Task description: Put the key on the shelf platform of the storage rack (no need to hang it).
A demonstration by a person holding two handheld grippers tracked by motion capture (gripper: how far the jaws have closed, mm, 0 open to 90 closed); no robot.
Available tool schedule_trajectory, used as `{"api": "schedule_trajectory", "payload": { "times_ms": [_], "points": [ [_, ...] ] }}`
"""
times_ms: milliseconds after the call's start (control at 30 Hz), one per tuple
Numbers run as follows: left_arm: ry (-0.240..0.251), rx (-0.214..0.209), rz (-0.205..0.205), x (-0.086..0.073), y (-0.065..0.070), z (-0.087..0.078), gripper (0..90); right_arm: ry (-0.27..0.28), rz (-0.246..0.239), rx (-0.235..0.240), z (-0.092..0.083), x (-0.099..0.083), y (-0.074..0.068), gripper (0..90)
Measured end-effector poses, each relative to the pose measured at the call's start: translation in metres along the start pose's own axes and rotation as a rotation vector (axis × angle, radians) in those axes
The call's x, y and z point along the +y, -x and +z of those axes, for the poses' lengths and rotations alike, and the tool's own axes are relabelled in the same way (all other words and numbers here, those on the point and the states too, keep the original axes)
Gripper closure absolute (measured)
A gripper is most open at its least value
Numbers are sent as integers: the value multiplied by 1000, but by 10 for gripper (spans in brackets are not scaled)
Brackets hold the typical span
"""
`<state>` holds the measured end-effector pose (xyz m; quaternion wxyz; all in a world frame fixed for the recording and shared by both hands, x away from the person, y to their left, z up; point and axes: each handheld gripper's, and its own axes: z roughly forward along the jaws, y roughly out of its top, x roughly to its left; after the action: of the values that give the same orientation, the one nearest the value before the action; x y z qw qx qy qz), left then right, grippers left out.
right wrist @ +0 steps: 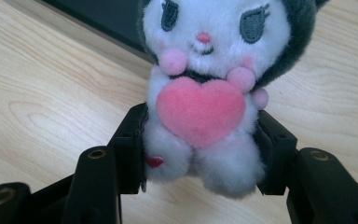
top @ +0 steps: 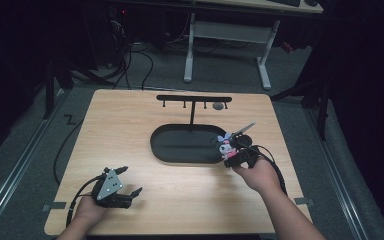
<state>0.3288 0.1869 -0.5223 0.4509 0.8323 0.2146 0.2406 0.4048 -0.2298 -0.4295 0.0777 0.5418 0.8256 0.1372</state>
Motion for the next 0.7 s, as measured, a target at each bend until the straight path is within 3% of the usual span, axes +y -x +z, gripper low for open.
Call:
{"api": "schedule_trajectory", "payload": {
  "times_ms": [700],
  "points": [
    [0, -7, 6, 0, 0, 1, 155, 38, -20, 36, 27, 44, -15, 467]
  ]
}}
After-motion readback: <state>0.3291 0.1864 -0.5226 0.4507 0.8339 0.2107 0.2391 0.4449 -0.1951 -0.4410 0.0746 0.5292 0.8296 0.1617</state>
